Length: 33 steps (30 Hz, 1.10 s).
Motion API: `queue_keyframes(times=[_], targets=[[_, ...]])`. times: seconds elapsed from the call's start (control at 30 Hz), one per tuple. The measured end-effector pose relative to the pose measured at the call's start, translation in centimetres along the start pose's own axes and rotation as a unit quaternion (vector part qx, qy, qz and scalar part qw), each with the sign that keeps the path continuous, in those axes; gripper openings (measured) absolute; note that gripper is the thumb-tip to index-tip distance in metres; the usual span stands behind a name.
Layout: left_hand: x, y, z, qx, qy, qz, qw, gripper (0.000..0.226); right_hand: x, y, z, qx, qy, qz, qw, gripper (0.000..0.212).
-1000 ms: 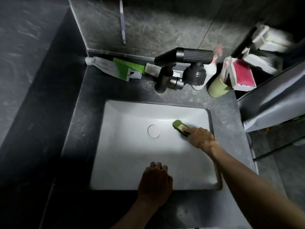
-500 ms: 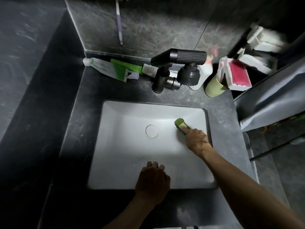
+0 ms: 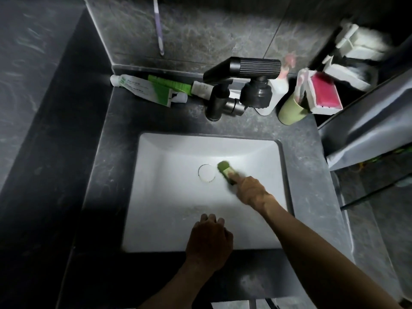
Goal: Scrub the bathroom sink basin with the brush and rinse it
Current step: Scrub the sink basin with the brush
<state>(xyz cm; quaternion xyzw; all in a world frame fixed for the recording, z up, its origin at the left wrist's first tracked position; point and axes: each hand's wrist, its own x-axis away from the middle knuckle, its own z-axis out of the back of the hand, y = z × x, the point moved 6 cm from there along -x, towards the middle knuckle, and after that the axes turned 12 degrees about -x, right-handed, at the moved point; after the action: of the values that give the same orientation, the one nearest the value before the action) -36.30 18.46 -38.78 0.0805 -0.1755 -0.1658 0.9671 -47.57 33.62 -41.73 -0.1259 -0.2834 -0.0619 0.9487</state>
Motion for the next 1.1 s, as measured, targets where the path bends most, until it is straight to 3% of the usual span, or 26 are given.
queue_keyframes(times=[0.13,0.3,0.37,0.43,0.47,0.57,0.63,0.77,0.83,0.9,0.97,1.1], targets=[[-0.2,-0.1,-0.3,0.006,0.006,-0.006,1.0,0.035,2.5,1.6,-1.8,-0.023,-0.107,0.044,0.993,0.066],[-0.2,0.1,-0.1,-0.001,0.013,-0.02,1.0,0.049,1.5,3.9,4.8,-0.044,0.056,-0.038,0.997,0.044],[-0.1,0.2,-0.2,0.004,0.013,-0.028,1.0,0.059,2.1,1.7,3.1,-0.088,-0.029,0.015,0.996,0.045],[-0.2,0.1,-0.4,0.009,0.016,-0.022,1.0,0.048,4.5,0.0,-1.1,-0.079,-0.136,0.065,0.985,0.056],[-0.3,0.0,-0.5,0.007,0.018,-0.017,1.0,0.04,5.5,-0.2,-2.0,-0.079,-0.145,0.068,0.984,0.059],[-0.4,0.1,-0.5,0.004,0.015,-0.017,1.0,0.033,4.7,1.9,0.3,-0.063,-0.019,0.015,0.998,0.058],[-0.3,-0.1,-0.5,0.011,0.007,-0.013,1.0,0.033,4.3,2.5,1.7,-0.05,0.018,-0.034,0.998,0.058],[-0.2,-1.0,-0.6,0.056,0.004,-0.007,0.998,0.036,7.0,-4.4,-2.8,-0.115,-0.139,0.05,0.982,0.055],[-0.3,-2.2,-0.4,0.062,0.016,-0.022,0.998,0.037,7.0,-4.8,-3.0,-0.075,-0.113,0.05,0.99,0.056],[-0.6,-4.0,0.0,0.026,0.031,-0.066,0.997,0.032,5.6,-2.1,-1.1,-0.053,-0.035,-0.029,0.998,0.056],[-1.2,-7.0,0.7,-0.041,0.043,-0.105,0.993,0.025,5.7,-1.8,-1.0,-0.055,-0.029,-0.055,0.997,0.059],[-4.1,-13.8,3.3,-0.189,0.066,-0.188,0.962,0.027,7.9,-8.2,-5.3,-0.123,-0.114,0.044,0.985,0.065]])
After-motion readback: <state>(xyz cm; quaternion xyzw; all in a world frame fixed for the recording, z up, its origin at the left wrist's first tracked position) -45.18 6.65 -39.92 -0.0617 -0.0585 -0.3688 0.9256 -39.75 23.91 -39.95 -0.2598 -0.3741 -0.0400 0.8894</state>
